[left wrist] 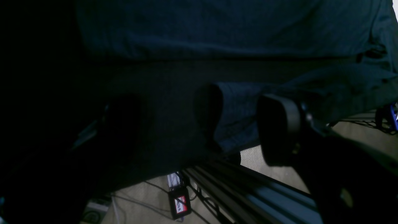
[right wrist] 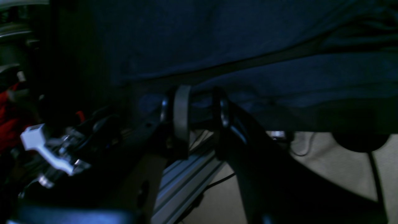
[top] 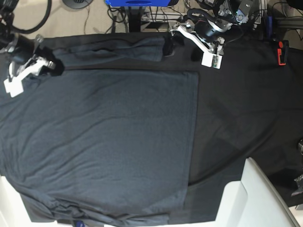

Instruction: Fold the T-shirt properly

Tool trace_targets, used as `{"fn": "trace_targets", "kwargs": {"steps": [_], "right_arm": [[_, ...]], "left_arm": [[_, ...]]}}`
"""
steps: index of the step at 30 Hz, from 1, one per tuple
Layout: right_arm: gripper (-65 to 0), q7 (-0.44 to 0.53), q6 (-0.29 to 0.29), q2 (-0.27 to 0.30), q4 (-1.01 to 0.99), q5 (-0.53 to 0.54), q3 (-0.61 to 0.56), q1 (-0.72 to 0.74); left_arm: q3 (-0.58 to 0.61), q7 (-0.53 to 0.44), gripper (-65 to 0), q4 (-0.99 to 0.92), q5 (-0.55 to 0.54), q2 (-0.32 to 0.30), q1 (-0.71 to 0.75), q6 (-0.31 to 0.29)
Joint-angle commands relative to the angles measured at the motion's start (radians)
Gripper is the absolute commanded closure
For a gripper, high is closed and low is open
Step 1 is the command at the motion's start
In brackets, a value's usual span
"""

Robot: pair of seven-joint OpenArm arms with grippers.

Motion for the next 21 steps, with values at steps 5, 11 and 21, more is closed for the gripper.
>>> {"fn": "trace_targets", "kwargs": {"steps": [5,11,21], "right_arm": [[-38.3,-0.061,0.001,0.002,0.012,0.029,0.002,0.051],[-57.2,-0.024,0.001,-0.021,0.010,0.024,0.033,0.053],[-53.1,-0.027,0.002,-0.019,-0.054,0.024,0.180,0.065]], "left_arm": [[0.001,-0.018,-56.4,0.019,-0.011,-0.003,0.004,-0.009],[0.008,-0.014,-56.4,0.017,-0.011,-0.004,-0.021,-0.009],[0.135,-0.012,-56.4,-0.111,-0.014,-0.003,-0.093,-0.009]]}}
